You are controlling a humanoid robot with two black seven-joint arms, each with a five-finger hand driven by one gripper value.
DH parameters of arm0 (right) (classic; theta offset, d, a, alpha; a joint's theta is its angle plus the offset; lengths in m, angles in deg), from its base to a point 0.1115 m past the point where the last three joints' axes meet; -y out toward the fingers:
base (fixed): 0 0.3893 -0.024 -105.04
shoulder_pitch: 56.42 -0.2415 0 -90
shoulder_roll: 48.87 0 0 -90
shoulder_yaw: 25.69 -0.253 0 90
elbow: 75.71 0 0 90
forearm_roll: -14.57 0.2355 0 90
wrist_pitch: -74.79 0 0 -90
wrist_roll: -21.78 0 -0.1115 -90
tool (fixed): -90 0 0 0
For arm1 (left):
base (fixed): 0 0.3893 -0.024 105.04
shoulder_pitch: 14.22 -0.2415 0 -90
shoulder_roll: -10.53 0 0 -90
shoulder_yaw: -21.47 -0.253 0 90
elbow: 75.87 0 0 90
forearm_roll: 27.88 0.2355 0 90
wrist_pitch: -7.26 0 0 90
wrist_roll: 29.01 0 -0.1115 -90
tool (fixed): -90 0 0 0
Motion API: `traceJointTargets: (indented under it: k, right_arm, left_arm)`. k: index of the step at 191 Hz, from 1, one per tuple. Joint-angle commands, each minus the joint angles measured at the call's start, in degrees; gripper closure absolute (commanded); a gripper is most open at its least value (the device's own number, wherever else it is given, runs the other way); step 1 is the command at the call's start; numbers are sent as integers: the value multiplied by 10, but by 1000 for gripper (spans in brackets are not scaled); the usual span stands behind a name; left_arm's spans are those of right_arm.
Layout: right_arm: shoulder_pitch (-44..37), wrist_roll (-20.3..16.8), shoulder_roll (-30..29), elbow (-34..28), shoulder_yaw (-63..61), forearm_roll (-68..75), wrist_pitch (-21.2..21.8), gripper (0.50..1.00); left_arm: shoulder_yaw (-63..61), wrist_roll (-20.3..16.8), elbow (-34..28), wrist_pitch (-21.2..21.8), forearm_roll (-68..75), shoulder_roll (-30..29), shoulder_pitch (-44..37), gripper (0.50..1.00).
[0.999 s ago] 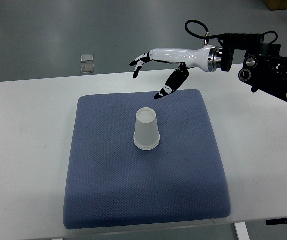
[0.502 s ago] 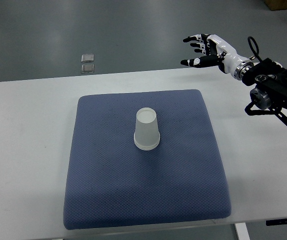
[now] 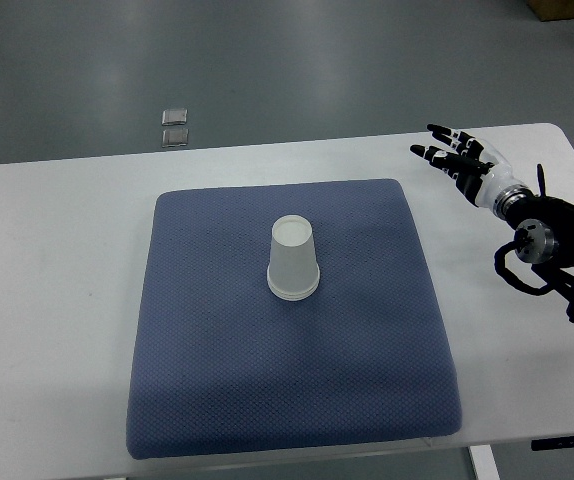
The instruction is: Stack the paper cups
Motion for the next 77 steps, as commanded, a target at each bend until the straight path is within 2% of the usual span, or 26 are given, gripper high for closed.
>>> traceJointTargets:
  k: [1,77]
  right_arm:
    - [3,0,-1,0,-3,2,0,574]
    - [17,7,-13,1,-1,-8,-6,574]
  left_arm:
    - [0,0,-1,0,0,0,0,500]
    - [0,0,0,0,0,0,0,500]
